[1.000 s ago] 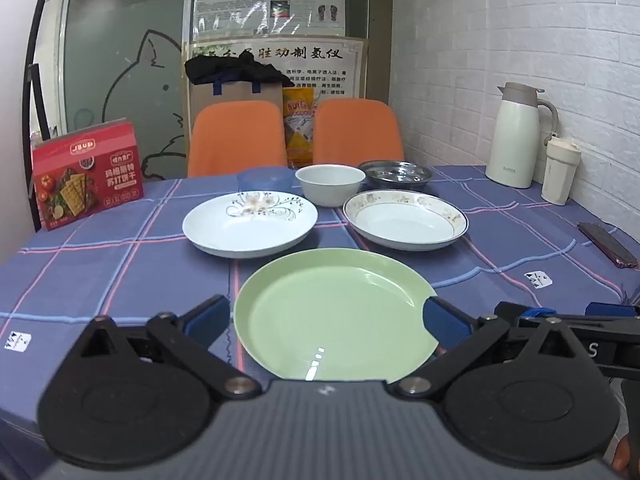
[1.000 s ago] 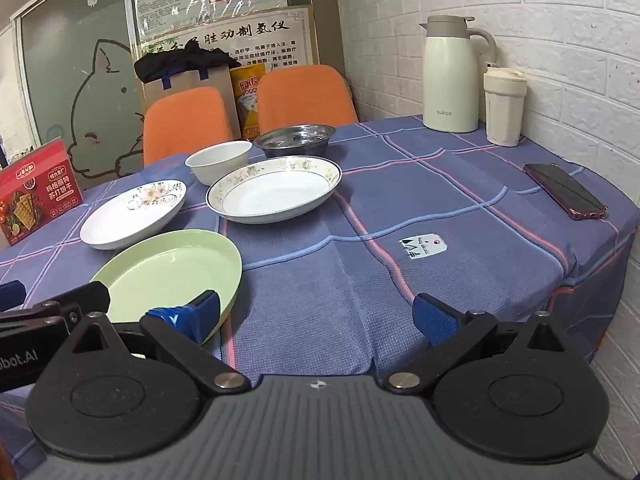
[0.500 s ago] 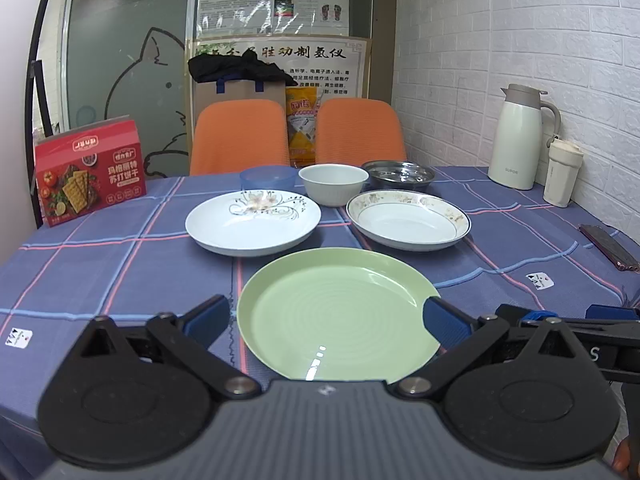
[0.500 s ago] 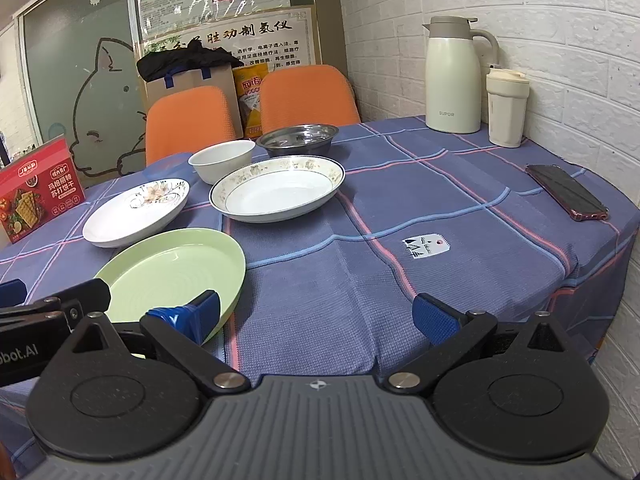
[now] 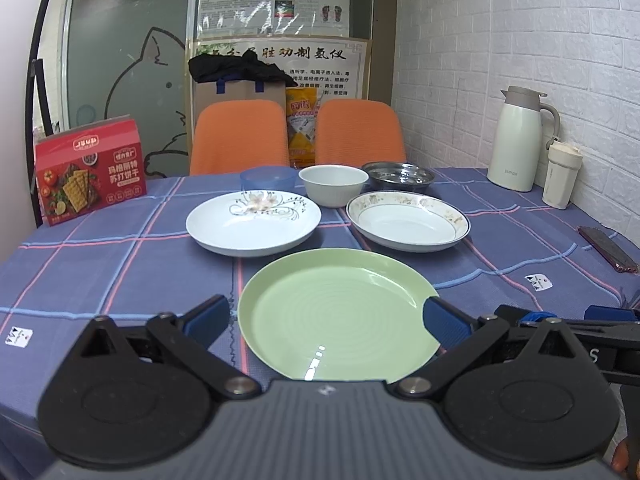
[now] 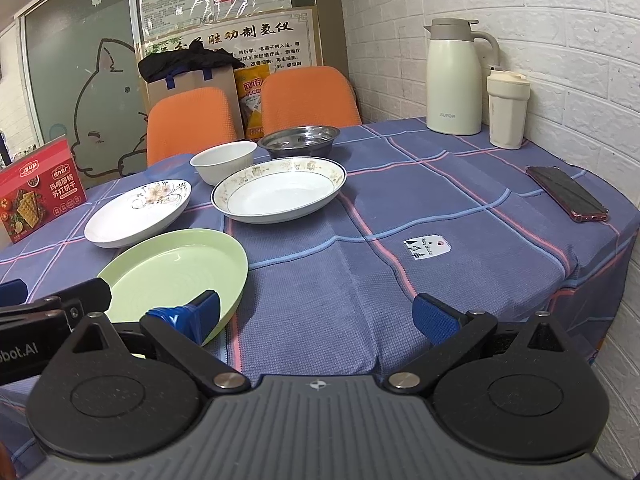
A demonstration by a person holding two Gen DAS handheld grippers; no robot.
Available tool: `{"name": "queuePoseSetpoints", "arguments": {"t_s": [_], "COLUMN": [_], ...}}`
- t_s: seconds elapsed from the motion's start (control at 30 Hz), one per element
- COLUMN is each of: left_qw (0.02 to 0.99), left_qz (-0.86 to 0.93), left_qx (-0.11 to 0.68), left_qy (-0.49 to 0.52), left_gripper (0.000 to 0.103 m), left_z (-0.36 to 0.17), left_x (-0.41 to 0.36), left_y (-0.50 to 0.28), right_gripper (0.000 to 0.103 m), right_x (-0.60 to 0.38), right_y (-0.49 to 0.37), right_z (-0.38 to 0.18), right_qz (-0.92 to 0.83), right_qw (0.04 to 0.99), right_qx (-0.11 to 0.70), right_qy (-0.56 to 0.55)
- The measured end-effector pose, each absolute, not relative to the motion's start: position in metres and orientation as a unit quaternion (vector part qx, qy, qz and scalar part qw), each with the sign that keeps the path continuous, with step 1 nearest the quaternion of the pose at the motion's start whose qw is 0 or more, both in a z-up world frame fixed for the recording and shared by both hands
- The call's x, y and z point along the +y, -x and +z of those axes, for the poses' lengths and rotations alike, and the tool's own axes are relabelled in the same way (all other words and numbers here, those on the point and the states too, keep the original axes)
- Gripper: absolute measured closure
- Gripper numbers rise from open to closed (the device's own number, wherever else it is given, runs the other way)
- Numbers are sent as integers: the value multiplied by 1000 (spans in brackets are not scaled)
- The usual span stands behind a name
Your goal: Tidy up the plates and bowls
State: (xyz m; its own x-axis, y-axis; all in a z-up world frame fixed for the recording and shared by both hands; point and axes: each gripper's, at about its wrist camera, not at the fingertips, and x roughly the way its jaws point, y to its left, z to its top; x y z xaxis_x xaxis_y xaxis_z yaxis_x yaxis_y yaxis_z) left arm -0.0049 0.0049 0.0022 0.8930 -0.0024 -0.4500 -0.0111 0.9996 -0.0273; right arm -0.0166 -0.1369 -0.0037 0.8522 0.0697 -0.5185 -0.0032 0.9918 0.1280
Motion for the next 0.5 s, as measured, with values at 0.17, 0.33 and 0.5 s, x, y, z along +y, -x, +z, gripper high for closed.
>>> {"name": "queuePoseSetpoints", "arguments": {"t_s": [0.17,0.33,0.5], "left_qw": [973,973,973], "left_qz": [4,4,6], "left_qx": [232,231,231], "left_qy": [14,15,18], "left_gripper": [0,0,0], "left_z": [3,3,3], "left_x": [6,7,10], "left_y": [5,5,5], "right_gripper": [13,13,13], "right_x": [-135,-134,-132], "right_y": [17,18,18], "right_z": [-3,-3,-2], "right_qz": [21,22,23], "right_qw": [961,961,961], "right_qx": [271,269,269], "right_qy": [-59,-58,-56]}}
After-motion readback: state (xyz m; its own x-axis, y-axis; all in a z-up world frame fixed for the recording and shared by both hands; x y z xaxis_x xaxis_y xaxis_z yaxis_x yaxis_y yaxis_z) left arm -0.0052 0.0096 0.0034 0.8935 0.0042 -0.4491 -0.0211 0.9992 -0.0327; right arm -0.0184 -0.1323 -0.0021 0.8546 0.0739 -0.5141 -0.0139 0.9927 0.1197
